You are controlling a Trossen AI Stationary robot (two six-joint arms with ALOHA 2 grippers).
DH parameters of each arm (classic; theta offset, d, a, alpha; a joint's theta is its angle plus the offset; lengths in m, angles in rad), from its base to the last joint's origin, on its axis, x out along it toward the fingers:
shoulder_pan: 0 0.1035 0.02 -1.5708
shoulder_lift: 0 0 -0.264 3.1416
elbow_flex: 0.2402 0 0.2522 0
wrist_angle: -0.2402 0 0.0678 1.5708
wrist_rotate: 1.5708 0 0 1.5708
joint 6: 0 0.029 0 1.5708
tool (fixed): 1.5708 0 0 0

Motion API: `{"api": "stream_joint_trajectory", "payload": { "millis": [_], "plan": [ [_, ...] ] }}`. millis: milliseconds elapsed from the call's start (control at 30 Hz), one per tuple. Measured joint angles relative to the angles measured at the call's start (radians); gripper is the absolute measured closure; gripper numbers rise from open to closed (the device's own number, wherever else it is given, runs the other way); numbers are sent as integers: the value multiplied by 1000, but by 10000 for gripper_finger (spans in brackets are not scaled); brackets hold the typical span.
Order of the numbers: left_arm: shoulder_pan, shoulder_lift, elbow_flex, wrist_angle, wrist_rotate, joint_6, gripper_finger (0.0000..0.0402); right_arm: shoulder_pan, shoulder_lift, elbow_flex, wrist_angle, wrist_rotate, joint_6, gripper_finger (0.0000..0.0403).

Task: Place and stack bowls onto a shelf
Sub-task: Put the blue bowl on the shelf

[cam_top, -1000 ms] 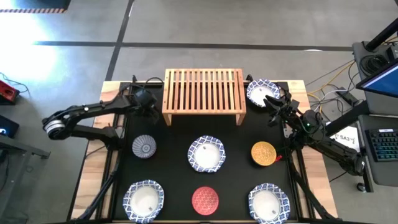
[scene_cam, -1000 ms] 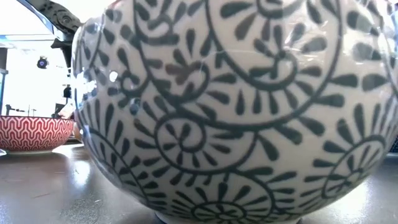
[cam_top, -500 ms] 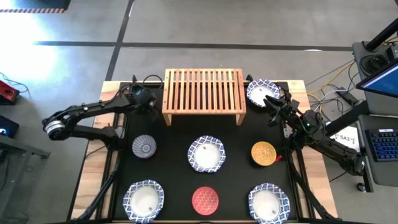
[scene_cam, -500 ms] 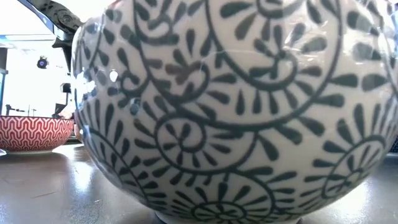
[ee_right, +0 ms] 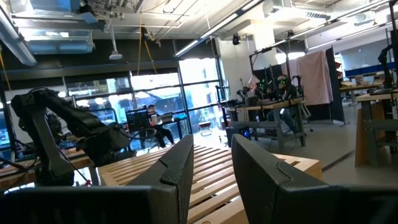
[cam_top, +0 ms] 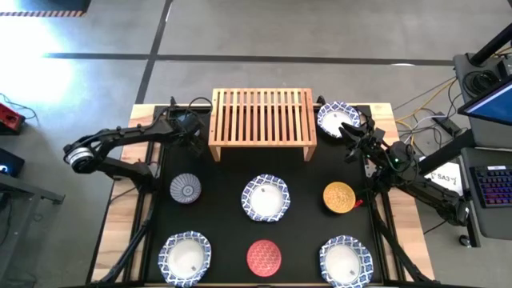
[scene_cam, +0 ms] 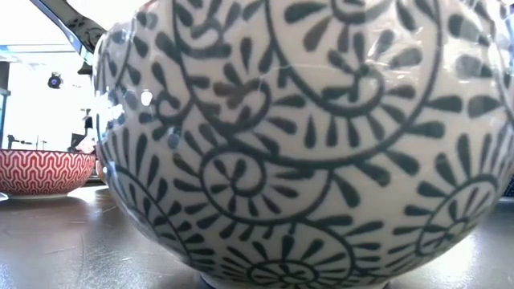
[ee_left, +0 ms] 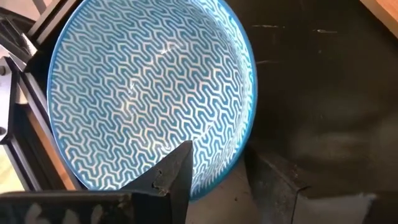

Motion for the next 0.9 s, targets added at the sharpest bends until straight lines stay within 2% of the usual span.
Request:
{"api": "stream_joint_trajectory", "payload": {
  "millis": [133,300,367,667,900],
  "plan": [
    [0,-2,-3,4,0,8,310,0,0,0,0,0,0,305],
    [0,-12,-8,-6,0,8,379,0,0,0,0,0,0,305],
    [0,-20,-11,-20,7,4,393,0,0,0,0,0,0,305],
    [0,-100,-3,-50,17,-11,397,0,0,0,0,0,0,305],
    [0,-206,82,-101,19,-12,397,0,0,0,0,0,0,305]
  ]
}}
